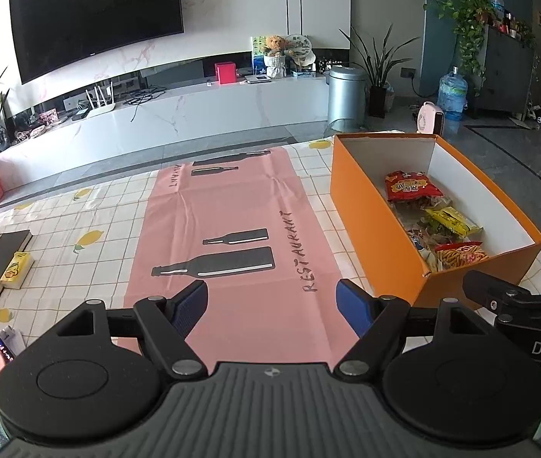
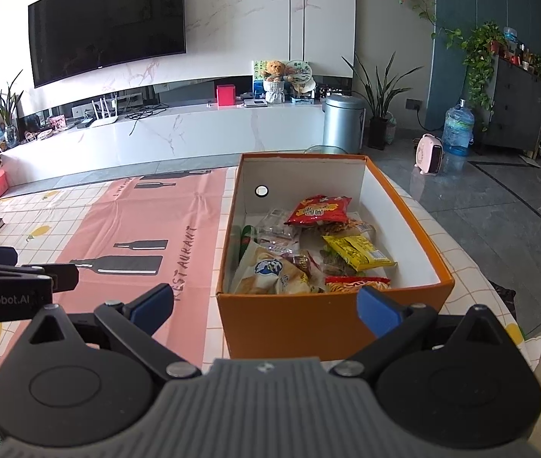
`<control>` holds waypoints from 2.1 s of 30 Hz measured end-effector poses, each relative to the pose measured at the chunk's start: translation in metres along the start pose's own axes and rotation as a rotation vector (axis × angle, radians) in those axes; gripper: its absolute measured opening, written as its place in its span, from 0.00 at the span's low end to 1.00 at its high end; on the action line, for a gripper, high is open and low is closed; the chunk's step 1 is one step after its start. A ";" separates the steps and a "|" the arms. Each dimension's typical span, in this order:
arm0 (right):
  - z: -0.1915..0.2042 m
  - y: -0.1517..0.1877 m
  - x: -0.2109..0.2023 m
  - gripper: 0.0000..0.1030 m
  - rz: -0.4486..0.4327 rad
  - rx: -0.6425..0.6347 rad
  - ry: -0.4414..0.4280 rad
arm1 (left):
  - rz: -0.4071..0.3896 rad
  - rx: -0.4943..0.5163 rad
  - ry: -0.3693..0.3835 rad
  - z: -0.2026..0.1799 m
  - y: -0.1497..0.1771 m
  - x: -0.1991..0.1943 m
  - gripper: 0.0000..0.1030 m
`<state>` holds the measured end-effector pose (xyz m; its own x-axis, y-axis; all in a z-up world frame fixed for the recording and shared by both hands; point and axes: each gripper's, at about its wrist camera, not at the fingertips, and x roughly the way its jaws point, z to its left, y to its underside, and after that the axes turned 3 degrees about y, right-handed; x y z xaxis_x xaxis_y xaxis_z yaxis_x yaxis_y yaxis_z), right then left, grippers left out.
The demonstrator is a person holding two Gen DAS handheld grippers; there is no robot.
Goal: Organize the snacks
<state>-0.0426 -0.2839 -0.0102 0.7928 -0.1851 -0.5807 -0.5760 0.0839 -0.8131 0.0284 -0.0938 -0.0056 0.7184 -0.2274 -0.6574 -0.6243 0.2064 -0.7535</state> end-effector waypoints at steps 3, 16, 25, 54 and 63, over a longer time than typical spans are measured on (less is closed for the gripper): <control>-0.001 0.000 -0.003 0.96 -0.007 -0.001 0.003 | -0.001 -0.010 0.000 0.001 -0.002 -0.003 0.87; 0.003 0.000 -0.012 0.96 -0.033 -0.007 0.003 | -0.007 -0.016 -0.007 0.002 -0.002 -0.008 0.87; 0.007 0.001 -0.017 0.96 -0.043 -0.022 -0.003 | -0.007 -0.026 -0.010 0.004 -0.001 -0.010 0.87; 0.005 -0.002 -0.015 0.96 -0.036 -0.011 -0.016 | 0.013 -0.041 -0.011 0.008 -0.003 -0.011 0.87; 0.005 -0.002 -0.015 0.96 -0.031 -0.012 -0.016 | 0.018 -0.049 -0.008 0.010 -0.003 -0.012 0.87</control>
<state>-0.0521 -0.2763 -0.0007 0.8131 -0.1722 -0.5561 -0.5537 0.0665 -0.8301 0.0254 -0.0820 0.0045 0.7092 -0.2159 -0.6711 -0.6514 0.1635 -0.7409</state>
